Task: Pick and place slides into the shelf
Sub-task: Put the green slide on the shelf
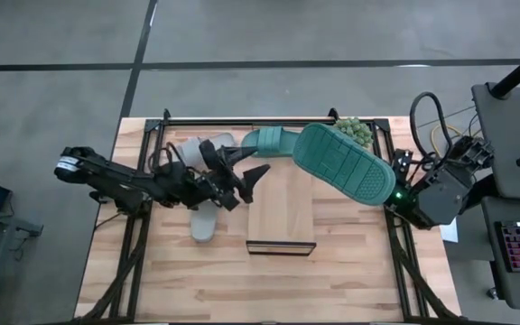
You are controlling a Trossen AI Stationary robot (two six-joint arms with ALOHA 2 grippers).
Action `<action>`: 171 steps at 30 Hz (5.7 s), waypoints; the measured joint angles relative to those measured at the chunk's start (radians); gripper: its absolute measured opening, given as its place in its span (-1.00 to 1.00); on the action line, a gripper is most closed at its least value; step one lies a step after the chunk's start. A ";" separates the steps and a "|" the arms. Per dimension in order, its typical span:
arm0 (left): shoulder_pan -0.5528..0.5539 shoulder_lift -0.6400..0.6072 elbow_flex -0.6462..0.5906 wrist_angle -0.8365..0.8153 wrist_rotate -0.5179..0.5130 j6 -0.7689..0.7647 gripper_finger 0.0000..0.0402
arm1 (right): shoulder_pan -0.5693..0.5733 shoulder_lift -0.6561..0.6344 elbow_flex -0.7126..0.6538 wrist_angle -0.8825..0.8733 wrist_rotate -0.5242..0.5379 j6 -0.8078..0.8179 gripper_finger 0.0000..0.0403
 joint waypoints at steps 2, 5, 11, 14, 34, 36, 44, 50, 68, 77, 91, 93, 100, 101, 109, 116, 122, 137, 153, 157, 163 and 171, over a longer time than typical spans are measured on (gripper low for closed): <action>0.000 0.011 0.000 0.009 0.011 0.046 0.45 | -0.001 0.010 0.000 0.022 0.000 0.003 -0.96; 0.000 0.028 0.002 0.005 0.020 0.091 0.45 | -0.017 0.034 0.000 0.078 -0.001 -0.004 -0.96; 0.000 0.084 0.003 0.064 0.022 0.168 0.45 | -0.027 0.068 0.000 0.135 -0.008 -0.005 -0.96; 0.000 0.109 0.003 0.167 0.020 0.177 0.45 | -0.027 0.087 0.000 0.158 -0.009 0.002 -0.96; 0.000 0.129 0.007 0.201 0.019 0.214 0.45 | -0.045 0.172 0.000 0.235 -0.012 0.101 -0.96; 0.000 0.129 0.007 0.204 0.020 0.214 0.45 | -0.051 0.180 0.000 0.244 -0.012 0.104 -0.96; 0.000 0.129 0.007 0.223 0.027 0.209 0.45 | -0.051 0.198 0.000 0.265 -0.032 0.138 -0.96; 0.000 0.130 0.007 0.223 0.059 0.159 0.45 | -0.056 0.220 -0.001 0.268 -0.065 0.195 -0.96; -0.004 0.128 0.008 0.235 0.054 0.153 -0.80 | -0.058 0.215 0.000 0.282 -0.078 0.167 -0.96; -0.006 0.128 0.027 0.223 -0.009 0.154 -0.90 | -0.058 0.214 0.000 0.283 -0.079 0.119 -0.95; -0.006 0.128 0.047 0.220 -0.041 0.159 -0.90 | -0.058 0.194 0.000 0.282 -0.086 -0.018 -0.90; -0.006 0.128 0.050 0.220 -0.048 0.159 -0.90 | -0.058 0.188 -0.001 0.282 -0.086 -0.042 -0.89; -0.006 0.126 0.052 0.223 -0.067 0.158 -0.90 | -0.058 0.176 0.000 0.281 -0.078 -0.062 -0.82; -0.006 0.126 0.052 0.223 -0.071 0.157 -0.90 | -0.058 0.175 0.000 0.281 -0.076 -0.062 -0.79; -0.005 0.125 0.052 0.223 -0.091 0.158 -0.90 | -0.057 0.173 0.000 0.283 -0.075 -0.064 -0.45; -0.005 0.109 0.051 0.222 -0.146 0.158 -0.90 | -0.058 0.157 0.000 0.283 -0.076 -0.123 -0.24; -0.005 0.083 0.048 0.223 -0.190 0.159 -0.90 | -0.056 0.139 0.000 0.282 -0.080 -0.181 -0.19; -0.004 -0.028 0.027 0.222 -0.385 0.170 -0.91 | -0.030 0.086 0.001 0.280 -0.084 -0.384 -0.30; -0.005 -0.146 0.027 -0.071 -0.538 -0.052 -0.91 | -0.019 0.040 0.001 0.282 -0.137 -0.643 -0.33; -0.005 -0.182 0.028 -0.203 -0.518 -0.234 -0.91 | -0.020 0.018 0.001 0.282 -0.136 -0.720 -0.35; -0.005 -0.218 0.034 -0.380 -0.451 -0.425 -0.91 | -0.020 -0.021 0.000 0.281 -0.138 -0.873 -0.33; -0.002 -0.249 0.034 -0.523 -0.351 -0.711 -0.91 | -0.019 -0.073 0.000 0.281 -0.140 -1.066 -0.37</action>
